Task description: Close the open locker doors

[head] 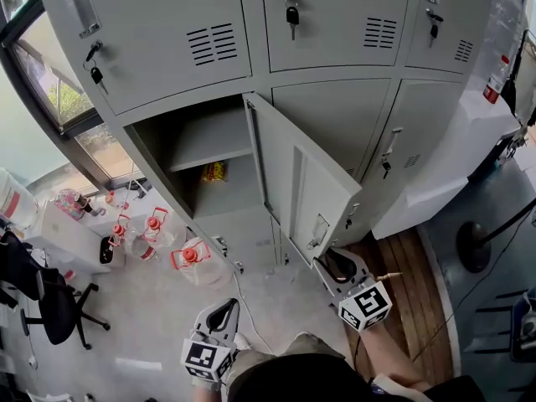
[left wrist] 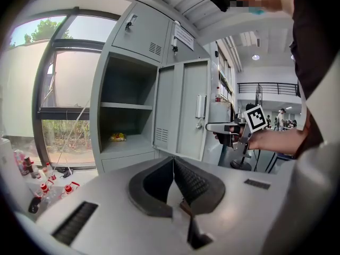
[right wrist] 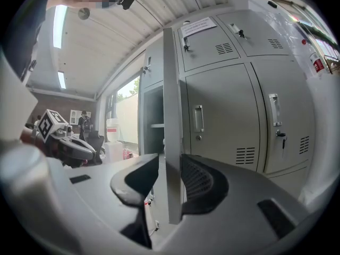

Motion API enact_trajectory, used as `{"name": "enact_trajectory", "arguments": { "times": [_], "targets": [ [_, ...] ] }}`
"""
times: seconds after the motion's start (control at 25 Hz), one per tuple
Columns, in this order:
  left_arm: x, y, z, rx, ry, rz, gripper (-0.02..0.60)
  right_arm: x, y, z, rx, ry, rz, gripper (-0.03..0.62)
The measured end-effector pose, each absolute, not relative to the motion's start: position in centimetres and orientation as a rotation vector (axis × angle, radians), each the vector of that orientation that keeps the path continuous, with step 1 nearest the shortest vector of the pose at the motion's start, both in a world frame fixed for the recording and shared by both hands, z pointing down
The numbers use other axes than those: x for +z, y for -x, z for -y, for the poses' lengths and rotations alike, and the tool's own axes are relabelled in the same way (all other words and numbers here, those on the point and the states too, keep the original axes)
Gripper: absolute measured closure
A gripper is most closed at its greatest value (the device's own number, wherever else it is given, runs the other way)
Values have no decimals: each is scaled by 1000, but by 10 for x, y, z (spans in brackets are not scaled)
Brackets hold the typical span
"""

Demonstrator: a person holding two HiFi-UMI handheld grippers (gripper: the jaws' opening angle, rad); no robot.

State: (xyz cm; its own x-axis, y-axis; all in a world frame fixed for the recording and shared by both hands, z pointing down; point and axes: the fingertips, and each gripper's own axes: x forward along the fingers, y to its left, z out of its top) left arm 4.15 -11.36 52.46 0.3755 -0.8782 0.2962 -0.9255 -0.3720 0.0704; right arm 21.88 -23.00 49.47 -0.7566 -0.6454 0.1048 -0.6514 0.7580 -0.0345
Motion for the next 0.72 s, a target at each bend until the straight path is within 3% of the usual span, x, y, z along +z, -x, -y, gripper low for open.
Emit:
{"name": "enact_trajectory", "arguments": {
  "times": [0.72],
  "targets": [
    [528,21,111,275,-2504,1521,571,497,-169,208,125,-1194,2775,489]
  ]
}}
